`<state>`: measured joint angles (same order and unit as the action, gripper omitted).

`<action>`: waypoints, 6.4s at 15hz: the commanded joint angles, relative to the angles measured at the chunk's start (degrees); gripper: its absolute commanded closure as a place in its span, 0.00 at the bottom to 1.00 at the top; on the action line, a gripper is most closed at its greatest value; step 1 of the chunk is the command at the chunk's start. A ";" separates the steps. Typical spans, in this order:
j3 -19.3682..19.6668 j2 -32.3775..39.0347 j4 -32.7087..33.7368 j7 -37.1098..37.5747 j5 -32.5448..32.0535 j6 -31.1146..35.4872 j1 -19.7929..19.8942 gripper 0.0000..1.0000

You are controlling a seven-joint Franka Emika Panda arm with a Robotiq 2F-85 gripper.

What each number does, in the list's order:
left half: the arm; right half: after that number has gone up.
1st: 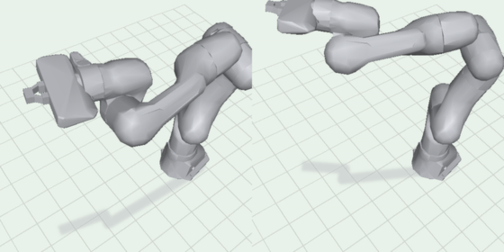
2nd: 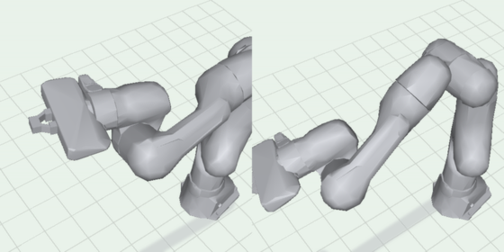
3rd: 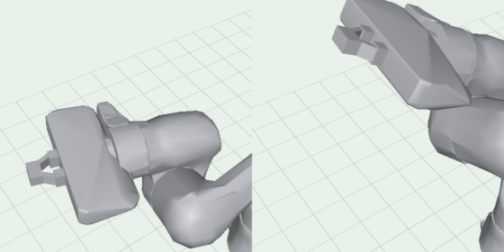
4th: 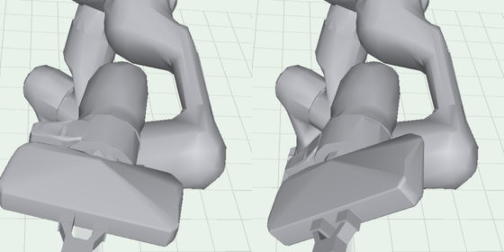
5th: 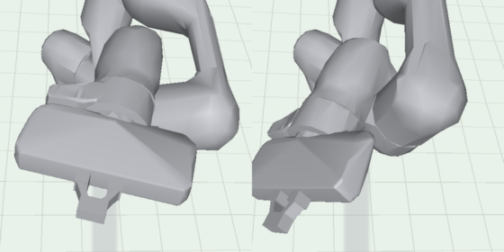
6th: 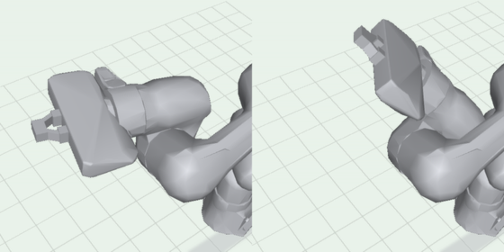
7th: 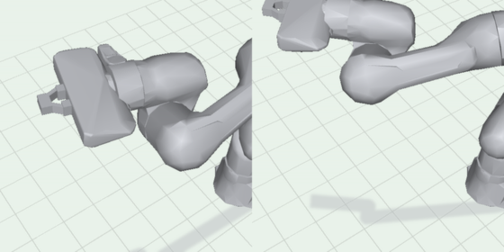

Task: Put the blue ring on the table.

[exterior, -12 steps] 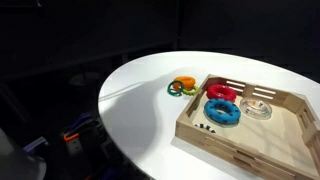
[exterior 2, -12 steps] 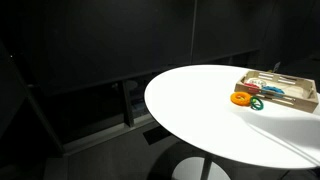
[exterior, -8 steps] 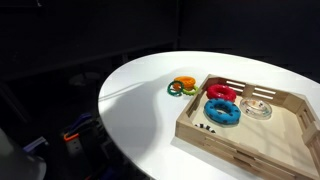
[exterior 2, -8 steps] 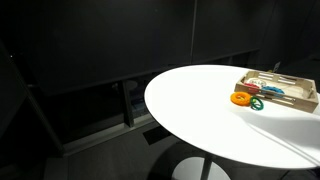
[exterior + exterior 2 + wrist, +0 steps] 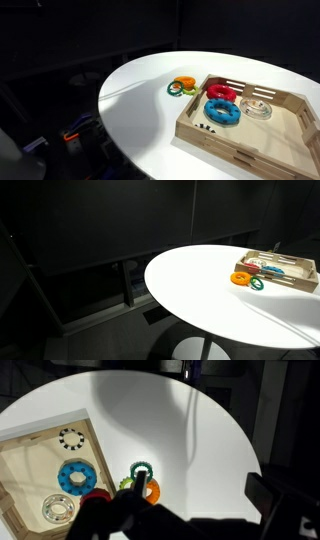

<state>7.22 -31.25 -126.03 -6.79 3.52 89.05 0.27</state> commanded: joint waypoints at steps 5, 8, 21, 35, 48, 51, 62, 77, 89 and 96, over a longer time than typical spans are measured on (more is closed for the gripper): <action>0.02 8.60 6.12 4.14 0.27 8.08 3.20 0.00; 0.56 12.34 6.74 5.10 0.17 11.94 4.82 0.00; 3.24 25.53 7.78 9.44 -0.43 18.06 9.91 0.00; 3.91 25.61 5.73 8.01 -1.06 20.98 10.45 0.00; 6.84 35.01 1.81 9.30 -3.56 36.51 13.18 0.00; 7.20 37.31 0.88 9.52 -4.42 39.08 13.32 0.00; 8.40 44.34 0.62 11.16 -5.17 43.71 13.37 0.00; 8.96 48.02 1.95 19.18 -8.07 43.06 12.24 0.39; 9.17 47.26 2.14 20.88 -7.94 42.22 12.15 0.96; 8.99 44.40 1.84 19.20 -7.11 40.62 12.68 0.50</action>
<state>16.15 15.34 -124.38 12.60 -3.61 131.96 12.77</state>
